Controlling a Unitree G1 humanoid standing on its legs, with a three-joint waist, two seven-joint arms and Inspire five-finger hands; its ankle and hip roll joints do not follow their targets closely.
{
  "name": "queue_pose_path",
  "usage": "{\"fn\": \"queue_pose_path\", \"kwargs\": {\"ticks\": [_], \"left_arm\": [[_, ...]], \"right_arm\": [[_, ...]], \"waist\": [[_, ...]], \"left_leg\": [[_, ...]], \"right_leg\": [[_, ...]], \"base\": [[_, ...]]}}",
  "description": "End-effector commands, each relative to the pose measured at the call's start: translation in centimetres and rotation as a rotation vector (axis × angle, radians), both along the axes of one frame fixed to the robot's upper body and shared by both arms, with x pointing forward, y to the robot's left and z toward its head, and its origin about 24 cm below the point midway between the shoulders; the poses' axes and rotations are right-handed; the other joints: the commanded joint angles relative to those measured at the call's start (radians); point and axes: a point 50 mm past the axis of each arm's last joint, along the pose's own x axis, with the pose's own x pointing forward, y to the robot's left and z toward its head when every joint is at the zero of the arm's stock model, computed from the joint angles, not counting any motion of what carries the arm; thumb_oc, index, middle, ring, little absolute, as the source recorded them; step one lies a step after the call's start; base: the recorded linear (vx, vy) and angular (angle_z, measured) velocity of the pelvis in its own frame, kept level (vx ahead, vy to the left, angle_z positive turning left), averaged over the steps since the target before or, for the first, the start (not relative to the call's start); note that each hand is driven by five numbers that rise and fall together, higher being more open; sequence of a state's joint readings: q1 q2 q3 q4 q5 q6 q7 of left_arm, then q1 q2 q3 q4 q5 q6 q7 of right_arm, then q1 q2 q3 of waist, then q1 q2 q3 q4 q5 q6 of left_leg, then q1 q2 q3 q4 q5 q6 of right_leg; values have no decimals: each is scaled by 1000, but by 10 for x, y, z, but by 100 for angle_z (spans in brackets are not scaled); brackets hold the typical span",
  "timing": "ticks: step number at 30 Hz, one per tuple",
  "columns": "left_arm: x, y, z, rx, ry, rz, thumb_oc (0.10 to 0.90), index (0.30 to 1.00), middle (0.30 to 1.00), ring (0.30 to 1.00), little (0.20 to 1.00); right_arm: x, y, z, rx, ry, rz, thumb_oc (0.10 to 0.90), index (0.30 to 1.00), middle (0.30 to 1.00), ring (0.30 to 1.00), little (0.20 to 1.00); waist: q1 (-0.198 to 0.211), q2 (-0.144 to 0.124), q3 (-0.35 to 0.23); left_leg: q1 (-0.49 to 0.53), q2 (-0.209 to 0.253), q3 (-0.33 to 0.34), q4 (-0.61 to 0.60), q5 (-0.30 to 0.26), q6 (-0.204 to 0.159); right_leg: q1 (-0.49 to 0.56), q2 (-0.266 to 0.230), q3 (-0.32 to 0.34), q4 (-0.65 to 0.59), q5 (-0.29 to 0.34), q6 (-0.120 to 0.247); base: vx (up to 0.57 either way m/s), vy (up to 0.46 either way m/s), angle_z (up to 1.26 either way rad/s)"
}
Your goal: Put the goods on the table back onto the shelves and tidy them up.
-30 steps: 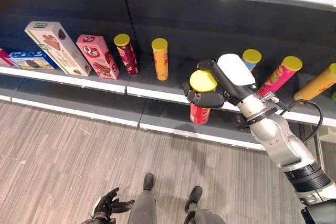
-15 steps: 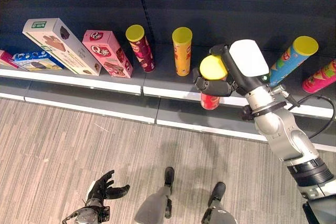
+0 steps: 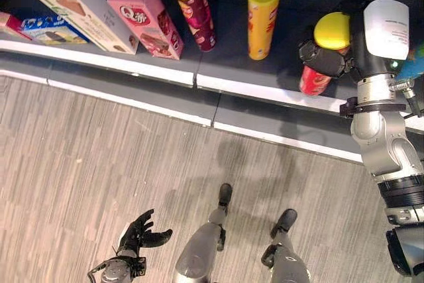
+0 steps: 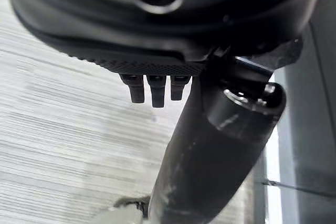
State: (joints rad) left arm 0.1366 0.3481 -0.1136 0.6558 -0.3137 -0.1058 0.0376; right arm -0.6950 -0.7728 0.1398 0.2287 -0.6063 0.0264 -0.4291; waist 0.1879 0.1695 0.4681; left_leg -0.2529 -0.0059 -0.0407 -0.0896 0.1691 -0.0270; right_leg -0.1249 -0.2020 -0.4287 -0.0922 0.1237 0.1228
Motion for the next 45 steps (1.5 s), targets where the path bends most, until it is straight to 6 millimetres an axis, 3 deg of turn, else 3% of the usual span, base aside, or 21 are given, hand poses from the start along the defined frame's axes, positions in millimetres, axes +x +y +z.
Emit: {"fn": "queue_pose_path", "kwargs": {"ticks": [1, 7, 16, 34, 45], "left_arm": [[2, 25, 14, 102, -48, -2, 800, 900, 900, 900, 900], [8, 22, 18, 96, -80, -15, 800, 900, 900, 900, 900], [14, 18, 21, 110, -97, -46, 800, 900, 900, 900, 900], [10, 22, 19, 107, -83, -33, 800, 900, 900, 900, 900], [10, 23, 17, 113, -72, -28, 800, 900, 900, 900, 900]], "right_arm": [[-25, 15, 77, -13, -400, 65, 400, 300, 300, 300, 300], [-35, -2, 88, 17, -502, -10, 400, 300, 300, 300, 300], [-38, -28, 88, 75, -527, -102, 400, 300, 300, 300, 300], [-21, -54, 83, 190, -408, -137, 400, 300, 300, 300, 300], [-18, -53, 91, 161, -379, -135, 400, 300, 300, 300, 300]], "waist": [[22, -34, -90], [34, -10, -70], [26, -8, -58], [3, -12, -52], [0, -24, -50]], "left_leg": [[-5, 10, -51, 2, -29, -47], [-30, -5, -80, 2, -20, -45], [-39, -16, -91, 2, -17, -46], [-35, -16, -75, 2, -18, -49], [-34, -12, -73, 2, -18, -51]], "right_leg": [[-95, -91, 32, 182, -63, 42], [-115, -111, 12, 211, -70, 49], [-121, -127, 5, 216, -67, 55], [-129, -129, 20, 217, -56, 56], [-127, -124, 21, 211, -50, 57]], "base": [[-17, -15, 16], [3, 2, 16], [7, 5, 5], [0, 0, 0], [0, 0, 0]]}}
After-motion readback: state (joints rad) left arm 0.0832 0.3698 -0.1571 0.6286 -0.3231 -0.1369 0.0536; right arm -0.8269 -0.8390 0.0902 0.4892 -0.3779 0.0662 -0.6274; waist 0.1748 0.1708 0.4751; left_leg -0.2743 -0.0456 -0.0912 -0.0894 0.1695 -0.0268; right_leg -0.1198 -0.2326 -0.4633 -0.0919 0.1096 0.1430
